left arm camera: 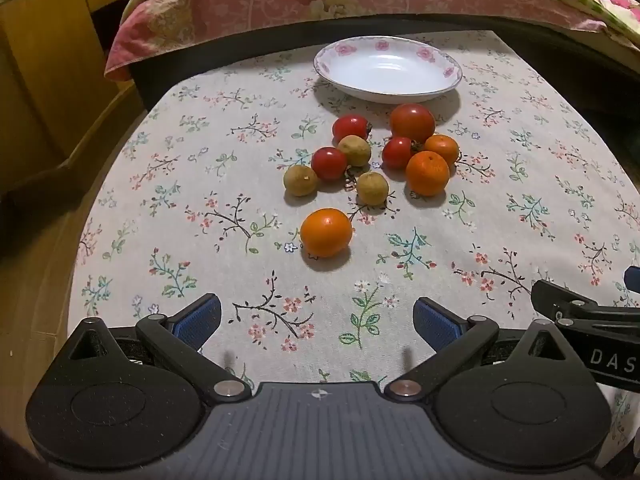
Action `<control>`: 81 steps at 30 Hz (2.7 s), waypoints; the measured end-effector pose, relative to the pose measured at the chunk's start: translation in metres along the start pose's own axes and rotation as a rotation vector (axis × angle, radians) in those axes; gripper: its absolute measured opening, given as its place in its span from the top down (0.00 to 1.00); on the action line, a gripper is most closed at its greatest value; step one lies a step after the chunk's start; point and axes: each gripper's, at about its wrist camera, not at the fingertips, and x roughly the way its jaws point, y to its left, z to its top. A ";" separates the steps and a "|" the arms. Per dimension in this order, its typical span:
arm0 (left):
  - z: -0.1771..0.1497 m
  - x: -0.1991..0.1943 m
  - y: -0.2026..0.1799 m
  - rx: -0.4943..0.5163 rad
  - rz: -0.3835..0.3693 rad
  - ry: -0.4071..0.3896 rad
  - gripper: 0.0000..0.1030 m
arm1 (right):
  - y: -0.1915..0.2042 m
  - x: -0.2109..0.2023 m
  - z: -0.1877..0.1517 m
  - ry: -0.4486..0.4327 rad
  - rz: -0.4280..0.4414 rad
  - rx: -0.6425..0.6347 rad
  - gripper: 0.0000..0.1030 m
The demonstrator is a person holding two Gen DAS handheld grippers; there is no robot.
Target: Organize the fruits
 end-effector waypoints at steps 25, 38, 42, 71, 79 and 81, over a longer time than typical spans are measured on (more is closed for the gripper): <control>-0.002 0.003 -0.001 0.002 0.004 0.007 0.02 | -0.001 0.003 0.000 0.011 -0.004 -0.002 0.04; -0.004 0.004 -0.001 0.001 0.004 0.009 0.03 | 0.000 0.004 -0.001 0.018 -0.003 0.001 0.04; -0.004 0.004 -0.001 0.000 0.003 0.010 0.03 | 0.000 0.005 -0.002 0.019 -0.003 0.002 0.04; -0.003 0.005 -0.003 0.013 0.016 0.012 0.04 | 0.001 0.008 -0.002 0.031 -0.002 0.008 0.04; -0.003 0.004 -0.004 0.020 0.018 0.001 0.05 | 0.002 0.008 -0.002 0.028 -0.004 0.004 0.04; -0.002 0.003 -0.005 0.024 0.022 -0.005 0.06 | 0.002 0.008 -0.002 0.029 -0.002 0.006 0.04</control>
